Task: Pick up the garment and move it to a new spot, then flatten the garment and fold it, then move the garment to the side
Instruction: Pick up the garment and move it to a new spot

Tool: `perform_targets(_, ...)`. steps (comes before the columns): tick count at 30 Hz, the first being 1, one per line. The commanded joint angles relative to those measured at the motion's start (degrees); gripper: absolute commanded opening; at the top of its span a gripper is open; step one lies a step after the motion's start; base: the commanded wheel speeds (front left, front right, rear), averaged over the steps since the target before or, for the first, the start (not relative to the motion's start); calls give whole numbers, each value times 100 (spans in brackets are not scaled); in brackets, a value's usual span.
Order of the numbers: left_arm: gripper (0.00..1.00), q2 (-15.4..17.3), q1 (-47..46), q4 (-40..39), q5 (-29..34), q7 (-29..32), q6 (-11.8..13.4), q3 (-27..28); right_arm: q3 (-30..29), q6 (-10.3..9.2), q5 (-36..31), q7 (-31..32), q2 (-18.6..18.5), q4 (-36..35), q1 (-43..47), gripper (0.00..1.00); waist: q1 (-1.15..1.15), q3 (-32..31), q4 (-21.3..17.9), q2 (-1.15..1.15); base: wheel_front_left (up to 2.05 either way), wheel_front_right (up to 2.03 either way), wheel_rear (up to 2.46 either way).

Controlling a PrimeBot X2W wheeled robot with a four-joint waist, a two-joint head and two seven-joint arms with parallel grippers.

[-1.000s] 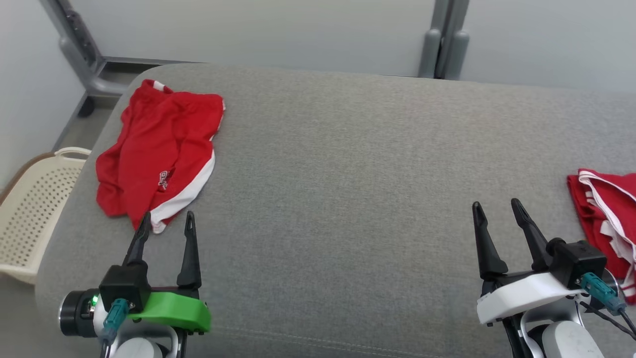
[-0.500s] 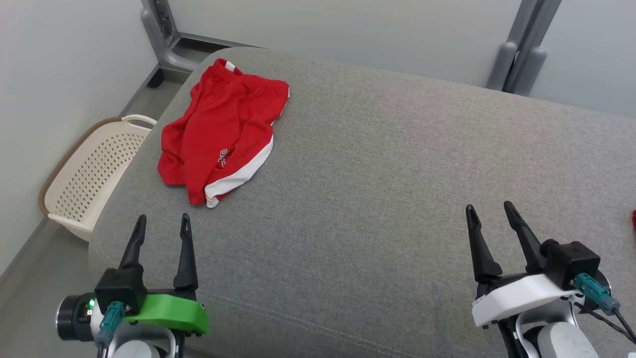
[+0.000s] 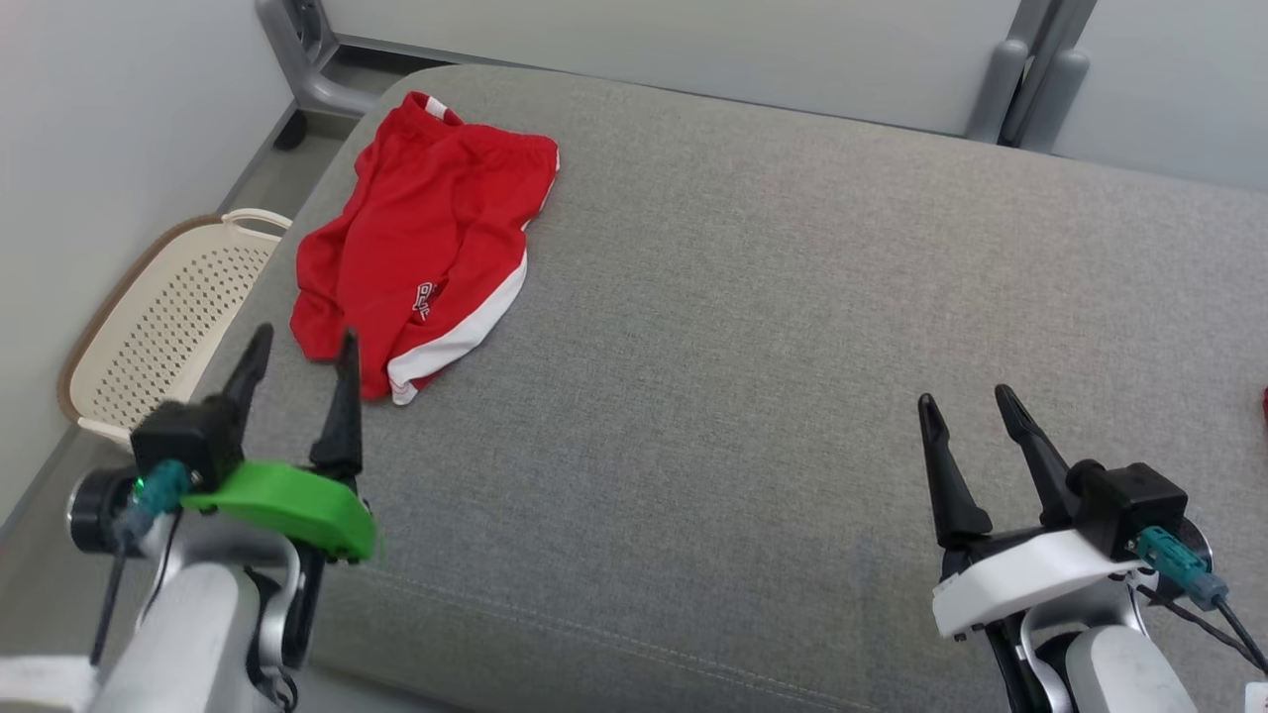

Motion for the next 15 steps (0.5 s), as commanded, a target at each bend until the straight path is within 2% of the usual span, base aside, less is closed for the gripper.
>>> perform_targets(1, 100, 69, -214, 91, -83, 143, -95, 22, 14, -4, -50, 27, -24, -51, -109, 100, 0, 162, -131, 0, 0, 0, 0)
perform_targets(4, 100, 221, -808, 627, -398, 836, -463, 24, 46, -4, -118, 85, -46, -141, -233, 100, 0, 455, -355, 0, 0, 0, 0)
perform_targets(8, 100, 190, -1247, 1320, -743, 1286, -852, -47, 109, -4, -153, 116, -83, -210, -386, 100, 0, 791, -609, 0, 0, 0, 0)
perform_targets(15, 100, -15, -1840, 2600, -1174, 1512, -1142, -163, 160, -4, -136, 80, -134, -213, -651, 100, 0, 1316, -927, 0, 0, 0, 0)
